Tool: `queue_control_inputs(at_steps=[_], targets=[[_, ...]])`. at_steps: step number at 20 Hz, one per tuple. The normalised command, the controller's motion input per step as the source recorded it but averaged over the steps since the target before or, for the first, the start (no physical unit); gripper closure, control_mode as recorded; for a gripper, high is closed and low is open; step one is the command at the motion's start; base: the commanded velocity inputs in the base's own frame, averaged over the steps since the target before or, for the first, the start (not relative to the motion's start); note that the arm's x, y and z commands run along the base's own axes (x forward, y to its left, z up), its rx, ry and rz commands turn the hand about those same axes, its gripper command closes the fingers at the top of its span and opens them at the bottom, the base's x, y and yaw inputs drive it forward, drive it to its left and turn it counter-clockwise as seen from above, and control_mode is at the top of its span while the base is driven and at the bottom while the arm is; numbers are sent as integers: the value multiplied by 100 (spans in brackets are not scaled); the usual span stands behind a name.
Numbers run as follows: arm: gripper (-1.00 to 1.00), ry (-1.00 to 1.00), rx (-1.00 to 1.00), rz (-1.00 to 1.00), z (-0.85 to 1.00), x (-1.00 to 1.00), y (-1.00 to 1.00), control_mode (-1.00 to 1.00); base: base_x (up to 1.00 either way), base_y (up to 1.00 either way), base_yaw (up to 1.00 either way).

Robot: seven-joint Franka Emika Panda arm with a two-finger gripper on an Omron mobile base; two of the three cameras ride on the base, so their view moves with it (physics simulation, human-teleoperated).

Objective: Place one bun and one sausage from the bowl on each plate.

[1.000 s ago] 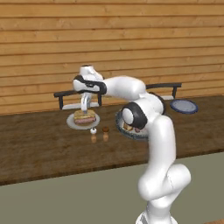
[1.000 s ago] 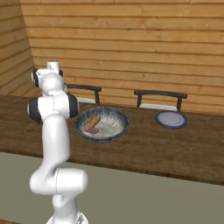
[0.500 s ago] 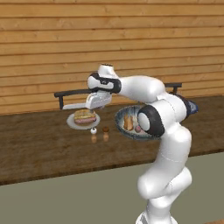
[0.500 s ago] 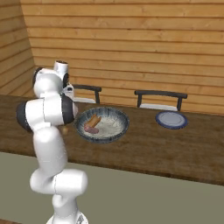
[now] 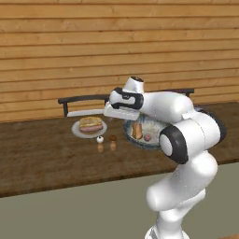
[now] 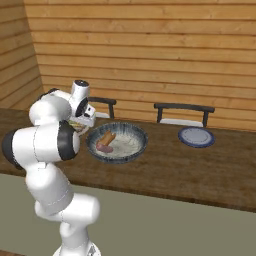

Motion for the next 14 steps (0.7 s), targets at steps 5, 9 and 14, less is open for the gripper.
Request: queue_control_inputs(at_steps=[5, 9, 14], targets=[[-100, 15, 28, -63, 49, -11, -87, -100, 0, 0, 0], [-100, 22, 32, -47, 36, -19, -91, -100, 0, 0, 0], [-100, 15, 1, -5, -1, -23, -26, -100, 0, 0, 0]])
